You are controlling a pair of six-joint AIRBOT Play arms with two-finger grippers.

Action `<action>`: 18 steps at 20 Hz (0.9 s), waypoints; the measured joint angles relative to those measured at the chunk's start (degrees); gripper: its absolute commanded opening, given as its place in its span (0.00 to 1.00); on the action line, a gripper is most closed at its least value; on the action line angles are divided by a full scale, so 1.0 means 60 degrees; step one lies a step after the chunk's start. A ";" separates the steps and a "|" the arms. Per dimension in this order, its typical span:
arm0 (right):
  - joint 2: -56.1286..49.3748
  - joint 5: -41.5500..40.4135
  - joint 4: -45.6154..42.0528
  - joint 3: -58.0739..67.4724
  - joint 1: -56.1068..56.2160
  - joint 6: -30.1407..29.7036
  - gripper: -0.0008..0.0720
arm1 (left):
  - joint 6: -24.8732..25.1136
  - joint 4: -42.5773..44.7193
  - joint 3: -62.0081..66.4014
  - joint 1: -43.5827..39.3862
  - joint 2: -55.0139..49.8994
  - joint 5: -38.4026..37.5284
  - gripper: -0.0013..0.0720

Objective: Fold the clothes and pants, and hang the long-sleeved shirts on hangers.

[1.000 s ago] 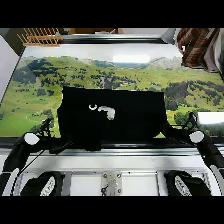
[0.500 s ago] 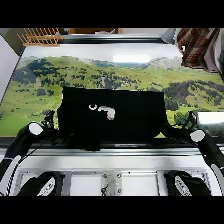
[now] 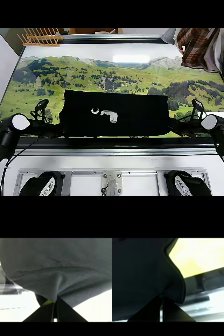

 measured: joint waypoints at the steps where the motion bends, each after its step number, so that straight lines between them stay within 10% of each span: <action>1: -0.0146 0.0200 -0.0076 0.0266 0.0000 0.0000 0.02 | 0.0047 -0.0004 0.0215 -0.0004 -0.0040 -0.0106 0.03; 18: -0.5351 0.0270 -0.0175 0.5162 0.0018 0.0040 0.02 | 0.0681 -0.0175 0.6346 -0.0015 -0.6568 0.0619 0.03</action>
